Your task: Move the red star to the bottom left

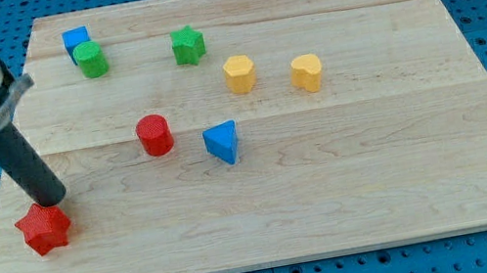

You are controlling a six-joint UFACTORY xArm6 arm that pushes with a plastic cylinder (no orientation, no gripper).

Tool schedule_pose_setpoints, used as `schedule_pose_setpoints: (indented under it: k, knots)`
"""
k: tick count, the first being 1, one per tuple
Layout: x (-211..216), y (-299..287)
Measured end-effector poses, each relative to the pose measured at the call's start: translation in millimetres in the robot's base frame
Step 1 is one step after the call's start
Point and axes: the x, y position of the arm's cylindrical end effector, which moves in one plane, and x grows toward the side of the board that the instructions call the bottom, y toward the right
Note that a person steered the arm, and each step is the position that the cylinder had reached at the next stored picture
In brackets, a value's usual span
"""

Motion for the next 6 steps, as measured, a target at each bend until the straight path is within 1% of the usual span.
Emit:
schedule_pose_setpoints:
  k: [2, 3, 4, 5, 6]
  knots:
    - [-111, 27]
    - [-157, 47]
    - [-191, 109]
    - [-249, 103]
    - [-276, 45]
